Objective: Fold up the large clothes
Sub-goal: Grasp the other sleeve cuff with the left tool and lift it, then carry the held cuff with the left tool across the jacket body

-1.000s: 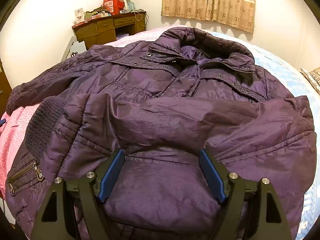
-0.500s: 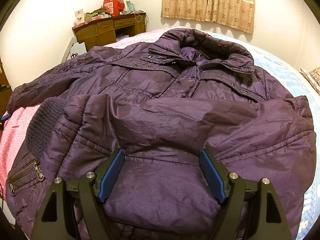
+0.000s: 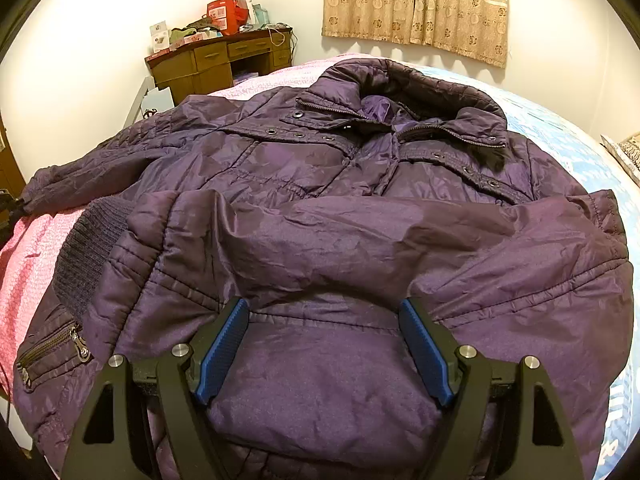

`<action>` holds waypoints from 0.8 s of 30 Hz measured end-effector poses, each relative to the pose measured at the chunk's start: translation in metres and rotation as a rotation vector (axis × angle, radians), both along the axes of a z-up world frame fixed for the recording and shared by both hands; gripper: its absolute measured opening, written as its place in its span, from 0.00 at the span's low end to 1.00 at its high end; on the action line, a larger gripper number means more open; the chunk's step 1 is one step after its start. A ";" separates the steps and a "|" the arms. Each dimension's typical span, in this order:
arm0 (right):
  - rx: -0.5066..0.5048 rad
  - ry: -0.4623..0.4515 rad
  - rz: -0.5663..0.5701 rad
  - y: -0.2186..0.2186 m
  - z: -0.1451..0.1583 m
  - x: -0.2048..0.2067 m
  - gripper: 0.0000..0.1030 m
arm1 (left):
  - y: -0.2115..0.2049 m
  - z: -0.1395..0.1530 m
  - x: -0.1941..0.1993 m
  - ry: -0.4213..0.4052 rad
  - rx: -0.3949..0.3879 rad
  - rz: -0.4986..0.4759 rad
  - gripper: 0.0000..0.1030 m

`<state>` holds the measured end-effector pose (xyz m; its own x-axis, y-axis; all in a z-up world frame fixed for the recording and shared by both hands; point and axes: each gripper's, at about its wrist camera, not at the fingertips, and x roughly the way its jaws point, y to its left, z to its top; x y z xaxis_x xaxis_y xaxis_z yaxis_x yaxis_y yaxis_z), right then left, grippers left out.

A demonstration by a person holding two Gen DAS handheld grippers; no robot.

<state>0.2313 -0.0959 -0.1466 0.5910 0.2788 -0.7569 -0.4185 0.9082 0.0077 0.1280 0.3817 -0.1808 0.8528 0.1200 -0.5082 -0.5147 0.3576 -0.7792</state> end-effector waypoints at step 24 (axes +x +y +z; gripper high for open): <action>-0.002 -0.005 -0.003 0.000 0.000 0.000 0.76 | -0.003 -0.011 0.000 -0.045 -0.118 0.041 0.70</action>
<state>0.2308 -0.0955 -0.1466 0.5958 0.2759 -0.7542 -0.4163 0.9092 0.0037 0.1280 0.3791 -0.1921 0.8707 0.0970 -0.4822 -0.4906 0.2411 -0.8374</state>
